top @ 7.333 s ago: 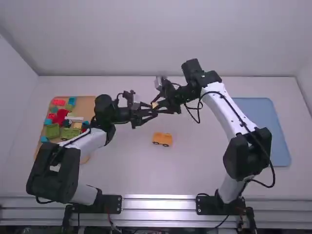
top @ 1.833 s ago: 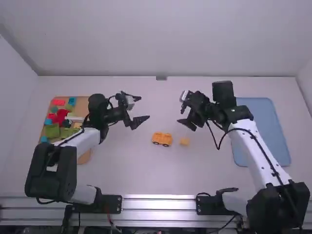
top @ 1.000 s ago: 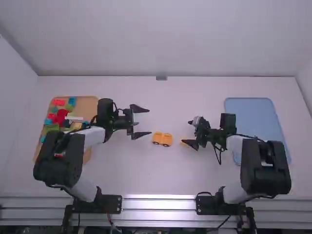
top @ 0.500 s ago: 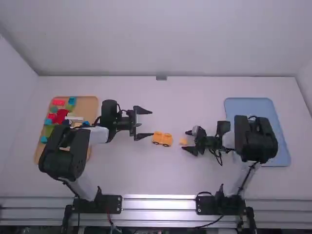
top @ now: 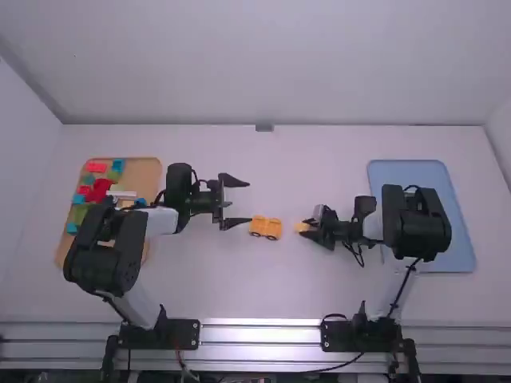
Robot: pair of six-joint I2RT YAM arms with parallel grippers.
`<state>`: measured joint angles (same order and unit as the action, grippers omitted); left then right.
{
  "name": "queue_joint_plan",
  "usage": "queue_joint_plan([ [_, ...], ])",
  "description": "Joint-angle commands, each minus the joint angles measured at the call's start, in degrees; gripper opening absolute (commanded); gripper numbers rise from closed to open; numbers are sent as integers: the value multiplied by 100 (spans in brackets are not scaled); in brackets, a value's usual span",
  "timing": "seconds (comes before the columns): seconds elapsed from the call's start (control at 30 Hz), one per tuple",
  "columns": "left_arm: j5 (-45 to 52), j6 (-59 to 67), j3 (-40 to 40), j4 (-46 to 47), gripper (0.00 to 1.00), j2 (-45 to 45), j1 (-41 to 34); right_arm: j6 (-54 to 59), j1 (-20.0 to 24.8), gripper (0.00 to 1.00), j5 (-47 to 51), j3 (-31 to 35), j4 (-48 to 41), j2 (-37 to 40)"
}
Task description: Assemble lego blocks to make yellow taxi
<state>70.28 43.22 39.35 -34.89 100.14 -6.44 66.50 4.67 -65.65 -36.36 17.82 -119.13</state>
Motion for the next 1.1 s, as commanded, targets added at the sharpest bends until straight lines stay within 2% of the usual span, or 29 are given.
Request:
queue_joint_plan([
  [0.0,-214,-26,-31,151,99,15,-33,-166,24,28,-44,-37,-22,-85],
  [0.03,-361,-2,-31,302,99,17,-44,-221,13,25,-81,-37,-22,-76],
  [0.3,-612,780,247,1095,99,577,-352,-201,22,24,-673,-39,-232,208],
  [0.53,-560,1552,988,2026,99,1331,-487,-199,-221,29,-358,-37,-984,1091],
  [0.6,-546,1805,1108,2192,99,1467,-544,-223,-306,24,-140,-37,-1169,1338],
  [0.8,-839,1965,1300,2243,99,1904,-800,-221,-599,23,-31,-37,-1421,1801],
  [1.07,-1250,1963,1329,2240,99,2199,-1001,-216,-763,25,-31,-46,-1357,1803],
])
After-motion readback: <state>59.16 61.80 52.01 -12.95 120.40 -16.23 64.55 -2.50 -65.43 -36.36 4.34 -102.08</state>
